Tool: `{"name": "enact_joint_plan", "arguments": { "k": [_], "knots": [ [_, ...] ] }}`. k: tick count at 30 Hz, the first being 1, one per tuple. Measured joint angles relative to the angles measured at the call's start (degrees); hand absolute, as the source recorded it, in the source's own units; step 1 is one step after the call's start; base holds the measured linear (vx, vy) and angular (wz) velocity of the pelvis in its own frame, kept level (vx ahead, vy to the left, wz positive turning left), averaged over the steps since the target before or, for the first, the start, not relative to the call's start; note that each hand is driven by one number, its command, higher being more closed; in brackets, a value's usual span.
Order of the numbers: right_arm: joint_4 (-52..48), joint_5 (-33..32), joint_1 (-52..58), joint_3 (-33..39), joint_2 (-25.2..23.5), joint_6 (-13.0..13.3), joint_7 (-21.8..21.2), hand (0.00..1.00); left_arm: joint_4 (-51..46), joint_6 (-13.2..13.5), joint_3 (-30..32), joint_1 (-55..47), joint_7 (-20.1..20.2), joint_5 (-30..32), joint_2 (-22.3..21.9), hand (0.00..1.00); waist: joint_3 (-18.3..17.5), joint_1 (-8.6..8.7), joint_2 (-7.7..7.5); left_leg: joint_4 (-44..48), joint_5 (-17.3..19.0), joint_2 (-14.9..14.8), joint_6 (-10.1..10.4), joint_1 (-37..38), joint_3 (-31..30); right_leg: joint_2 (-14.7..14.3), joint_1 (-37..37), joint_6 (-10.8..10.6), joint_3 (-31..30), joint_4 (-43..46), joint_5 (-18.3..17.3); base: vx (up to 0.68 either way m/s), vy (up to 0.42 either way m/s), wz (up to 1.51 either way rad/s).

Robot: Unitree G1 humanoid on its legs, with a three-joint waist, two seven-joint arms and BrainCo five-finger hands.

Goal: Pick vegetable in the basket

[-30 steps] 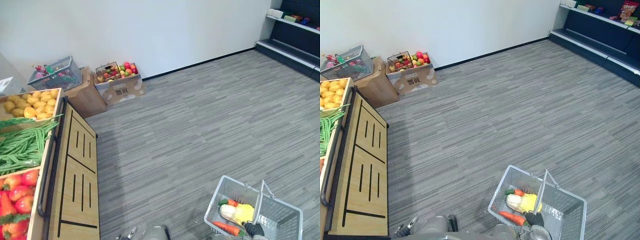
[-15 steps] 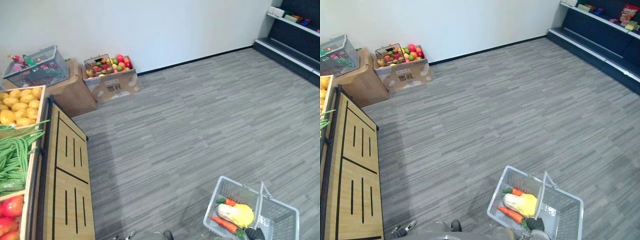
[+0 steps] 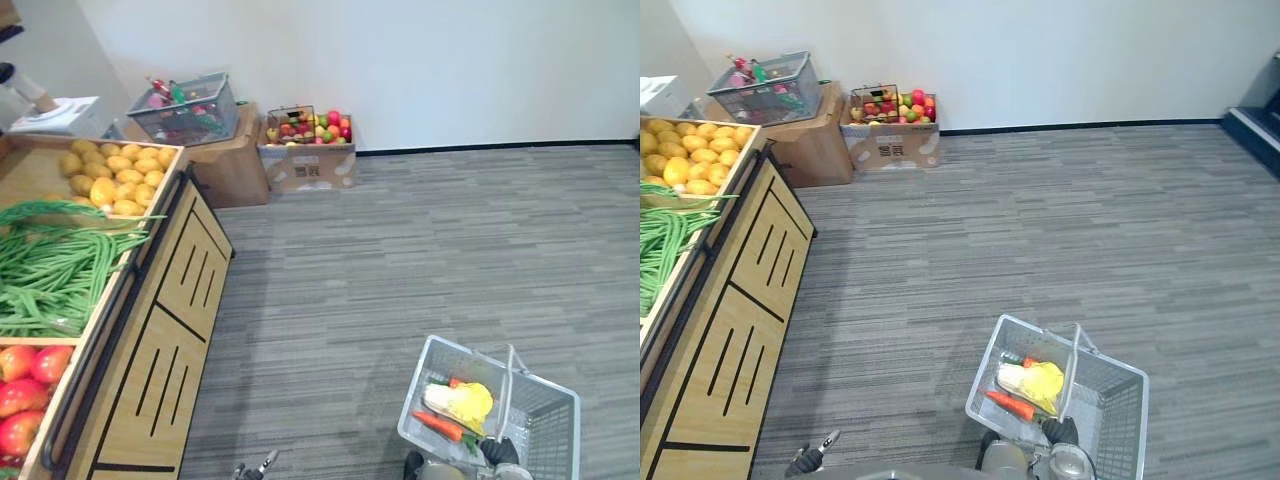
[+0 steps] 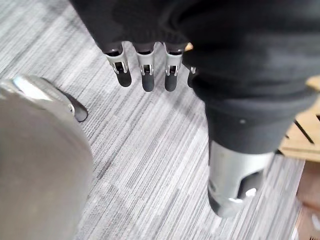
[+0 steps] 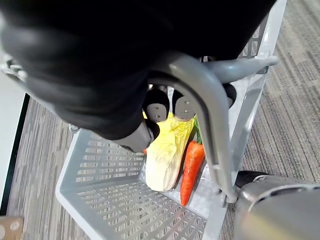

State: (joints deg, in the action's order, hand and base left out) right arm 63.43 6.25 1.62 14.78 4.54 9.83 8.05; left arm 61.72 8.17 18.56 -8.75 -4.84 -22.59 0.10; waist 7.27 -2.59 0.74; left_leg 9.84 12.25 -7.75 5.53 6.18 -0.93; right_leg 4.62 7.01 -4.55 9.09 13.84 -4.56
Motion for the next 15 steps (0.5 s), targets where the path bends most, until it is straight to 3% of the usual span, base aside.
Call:
{"name": "enact_joint_plan", "arguments": {
  "k": [3, 5, 10, 15],
  "knots": [
    [0.50, 0.01, -0.04, -0.66, -0.07, -1.46, -1.16, 1.00, 1.19, -1.39, 0.46, 0.17, -0.57, -2.60, -0.05, 0.00, -0.03, -0.36, -0.01, -1.25, -1.99, -0.14, 0.20, 0.06, 0.00, -0.46, -2.41, 0.80, 0.85, -4.37, 1.25, 0.02, -0.074, 0.16],
    [0.81, -0.04, 0.07, -1.34, -0.17, -2.19, -1.25, 1.00, 1.71, -1.91, 0.47, 0.22, -0.62, -3.82, 0.00, 0.00, -0.06, -0.54, 0.03, -1.94, -2.38, -0.37, 0.26, -0.34, 0.06, -1.08, -4.31, 0.87, 1.40, -9.37, 4.15, 0.02, 0.010, 0.07],
    [1.99, 0.00, -0.03, -1.15, -0.47, -2.00, -1.95, 1.00, 2.09, -1.75, 0.33, 0.45, -1.66, -3.76, 0.40, 0.00, -0.38, -0.58, -0.31, -3.79, -2.83, 0.69, 0.29, -0.92, 0.07, -0.82, -7.22, 0.34, 2.79, -17.18, 9.26, -0.02, 0.049, 0.15],
    [2.78, -0.05, -0.23, -1.17, -1.40, -0.99, -3.46, 1.00, 2.45, -2.14, -0.86, 0.68, -2.93, -3.70, 1.47, 0.00, -0.46, -0.64, -1.13, -6.32, -2.76, 1.51, 0.25, 0.07, 0.37, -0.12, -8.52, -0.18, 3.17, -20.03, 11.31, -0.06, 0.059, 0.07]
  ]
}}
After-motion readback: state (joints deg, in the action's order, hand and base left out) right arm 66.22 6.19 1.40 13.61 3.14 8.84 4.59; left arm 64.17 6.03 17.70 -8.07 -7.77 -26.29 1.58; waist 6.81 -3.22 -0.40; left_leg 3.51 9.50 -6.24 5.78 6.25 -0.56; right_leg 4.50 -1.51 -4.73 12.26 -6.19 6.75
